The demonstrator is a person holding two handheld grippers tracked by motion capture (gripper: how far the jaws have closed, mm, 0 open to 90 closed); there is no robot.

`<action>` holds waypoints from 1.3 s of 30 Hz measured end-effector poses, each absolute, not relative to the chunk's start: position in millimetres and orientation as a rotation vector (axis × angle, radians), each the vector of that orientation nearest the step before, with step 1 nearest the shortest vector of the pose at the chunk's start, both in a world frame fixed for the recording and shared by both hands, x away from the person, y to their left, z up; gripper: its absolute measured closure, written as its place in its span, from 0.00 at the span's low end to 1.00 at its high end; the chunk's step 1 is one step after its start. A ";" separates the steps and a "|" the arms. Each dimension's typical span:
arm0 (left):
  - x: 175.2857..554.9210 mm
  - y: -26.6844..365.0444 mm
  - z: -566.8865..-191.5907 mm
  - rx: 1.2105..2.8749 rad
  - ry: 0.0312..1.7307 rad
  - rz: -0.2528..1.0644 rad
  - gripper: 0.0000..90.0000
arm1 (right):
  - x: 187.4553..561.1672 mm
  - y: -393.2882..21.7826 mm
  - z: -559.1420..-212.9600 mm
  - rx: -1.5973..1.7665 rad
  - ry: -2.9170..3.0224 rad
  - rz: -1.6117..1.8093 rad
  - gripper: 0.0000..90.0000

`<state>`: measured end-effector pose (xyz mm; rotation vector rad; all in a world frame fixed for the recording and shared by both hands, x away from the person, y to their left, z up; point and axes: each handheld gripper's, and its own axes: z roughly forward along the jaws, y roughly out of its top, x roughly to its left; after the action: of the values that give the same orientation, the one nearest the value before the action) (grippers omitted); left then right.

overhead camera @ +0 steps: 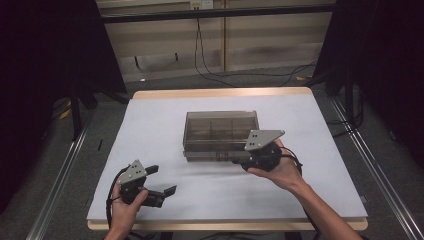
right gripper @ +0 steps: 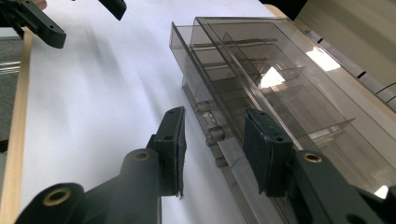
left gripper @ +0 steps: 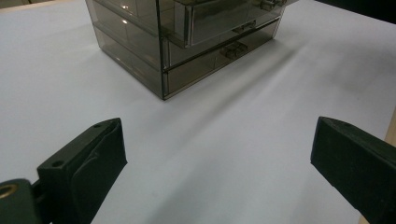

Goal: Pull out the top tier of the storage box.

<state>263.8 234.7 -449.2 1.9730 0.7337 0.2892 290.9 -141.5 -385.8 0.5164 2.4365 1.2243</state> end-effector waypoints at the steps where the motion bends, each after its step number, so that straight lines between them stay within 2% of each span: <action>1: 264.0 234.6 -449.3 1.973 0.732 0.289 0.03 | 292.0 -142.3 -384.3 0.517 2.444 1.217 0.67; 10: 264.2 233.8 -450.3 1.970 0.737 0.284 0.03 | 312.2 -147.7 -368.8 0.516 2.530 1.176 0.69; 23: 264.3 234.0 -450.1 1.972 0.739 0.283 0.03 | 338.7 -143.6 -368.4 0.483 2.711 1.049 0.69; 39: 264.2 234.4 -449.7 1.976 0.734 0.288 0.03 | 352.8 -135.9 -376.5 0.460 2.858 0.879 0.73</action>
<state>264.2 234.4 -449.7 1.9760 0.7343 0.2882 352.8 -135.9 -376.5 0.4599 2.8584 0.8792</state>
